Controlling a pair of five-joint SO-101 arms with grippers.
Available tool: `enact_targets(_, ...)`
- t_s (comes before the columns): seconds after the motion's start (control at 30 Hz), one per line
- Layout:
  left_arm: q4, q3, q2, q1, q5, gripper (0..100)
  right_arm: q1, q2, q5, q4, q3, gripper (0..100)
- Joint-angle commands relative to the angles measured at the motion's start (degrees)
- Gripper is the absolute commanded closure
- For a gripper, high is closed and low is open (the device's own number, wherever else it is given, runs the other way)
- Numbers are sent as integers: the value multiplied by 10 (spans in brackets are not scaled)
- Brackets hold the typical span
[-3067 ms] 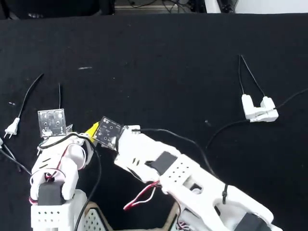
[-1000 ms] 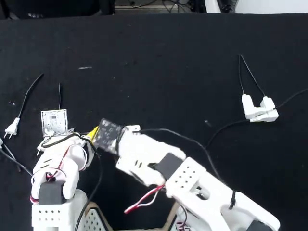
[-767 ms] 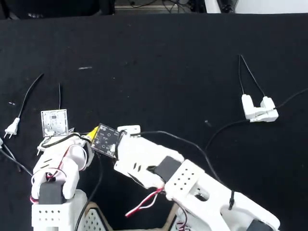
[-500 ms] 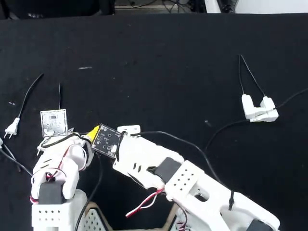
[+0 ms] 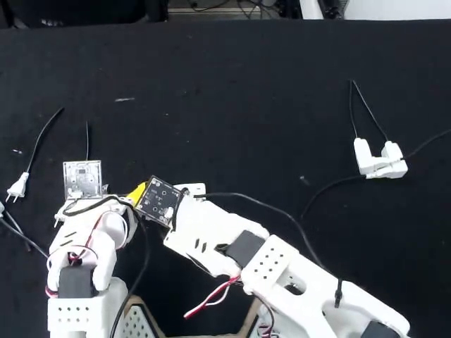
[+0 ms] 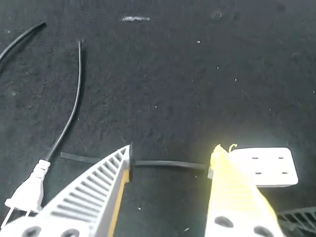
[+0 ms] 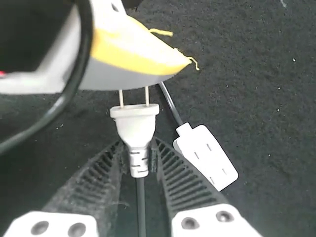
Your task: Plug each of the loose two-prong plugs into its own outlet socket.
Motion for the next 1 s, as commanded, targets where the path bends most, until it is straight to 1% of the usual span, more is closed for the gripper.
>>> enact_targets(0.0,-8,-4,4,8,-8,737,-7,-28,-5,-18,-17,988)
enact_targets(0.3,-8,-4,4,7,-9,737,-7,-128,-5,41,-3,988)
enact_targets(0.7,-7,-3,4,7,-9,737,-7,-134,-6,25,2,988)
enact_targets(0.8,-7,-3,4,7,-9,737,-7,-134,-28,13,2,988)
enact_targets(0.97,-7,-2,4,7,-9,737,-7,-134,-32,13,2,988)
